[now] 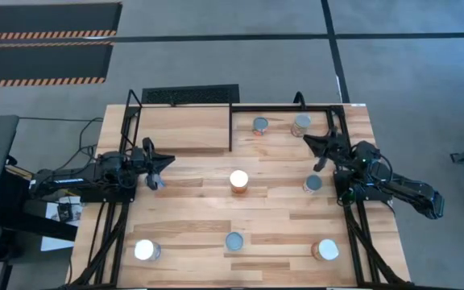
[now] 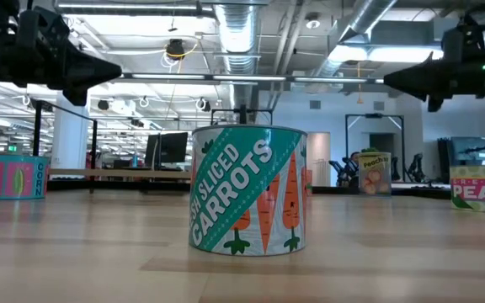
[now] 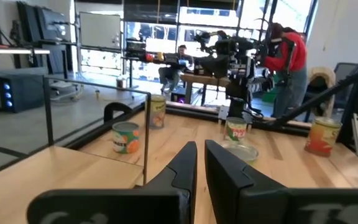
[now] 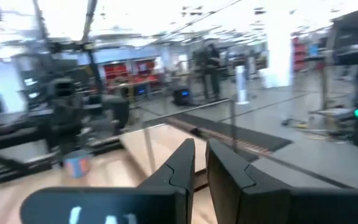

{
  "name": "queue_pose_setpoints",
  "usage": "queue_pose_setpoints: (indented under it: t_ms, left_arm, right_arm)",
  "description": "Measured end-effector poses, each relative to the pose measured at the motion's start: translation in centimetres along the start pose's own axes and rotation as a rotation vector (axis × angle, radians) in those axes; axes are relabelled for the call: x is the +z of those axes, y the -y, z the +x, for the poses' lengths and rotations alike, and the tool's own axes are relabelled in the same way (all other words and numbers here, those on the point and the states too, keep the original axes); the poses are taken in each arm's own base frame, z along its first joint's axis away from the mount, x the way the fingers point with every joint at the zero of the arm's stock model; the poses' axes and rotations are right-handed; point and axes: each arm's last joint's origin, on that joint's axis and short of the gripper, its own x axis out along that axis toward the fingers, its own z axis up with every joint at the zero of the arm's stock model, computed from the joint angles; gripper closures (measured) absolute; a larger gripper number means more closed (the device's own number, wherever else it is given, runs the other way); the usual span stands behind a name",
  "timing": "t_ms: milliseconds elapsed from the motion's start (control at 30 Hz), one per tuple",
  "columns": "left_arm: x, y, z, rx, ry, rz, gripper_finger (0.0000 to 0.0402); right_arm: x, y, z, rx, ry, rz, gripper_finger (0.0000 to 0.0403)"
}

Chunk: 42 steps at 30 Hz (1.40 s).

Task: Pick and place cans onto a shelf
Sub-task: Put the canned oranges on the shelf

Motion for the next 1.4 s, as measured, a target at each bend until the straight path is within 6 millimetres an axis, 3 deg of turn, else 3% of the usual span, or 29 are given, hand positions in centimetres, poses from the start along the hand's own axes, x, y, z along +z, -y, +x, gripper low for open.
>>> queue_pose_setpoints:
  t_ms: [167, 400, 667, 833, 1033, 1400]
  left_arm:
    - [-0.1, 0.0, 0.0, 0.000, -0.007, 0.007, 0.0399]
    - [-0.1, 0.0, 0.0, -0.012, -0.011, -0.003, 0.0401]
    - [-0.2, 0.1, 0.0, -0.037, -0.024, -0.016, 0.0401]
    - [0.0, 0.0, 0.0, 0.000, -0.004, 0.021, 0.0401]
    - [0.0, 0.0, 0.0, -0.007, -0.006, 0.048, 0.0401]
    - [0.0, -0.1, 0.0, 0.038, -0.004, 0.114, 0.0401]
  right_arm:
    - [1.3, -0.7, 0.2, 0.026, 0.008, -0.016, 0.0392]
    - [1.8, -2.0, 1.7, 0.049, -0.127, -0.040, 0.0398]
    - [1.7, -3.7, 4.8, 0.053, -0.312, -0.089, 0.0399]
    - [2.0, -4.1, 7.7, 0.017, -0.391, -0.108, 0.0399]
    - [2.5, -3.1, 12.0, 0.069, -0.481, -0.092, 0.0399]
    - [1.5, 1.0, 18.9, 0.104, -0.693, -0.079, 0.0398]
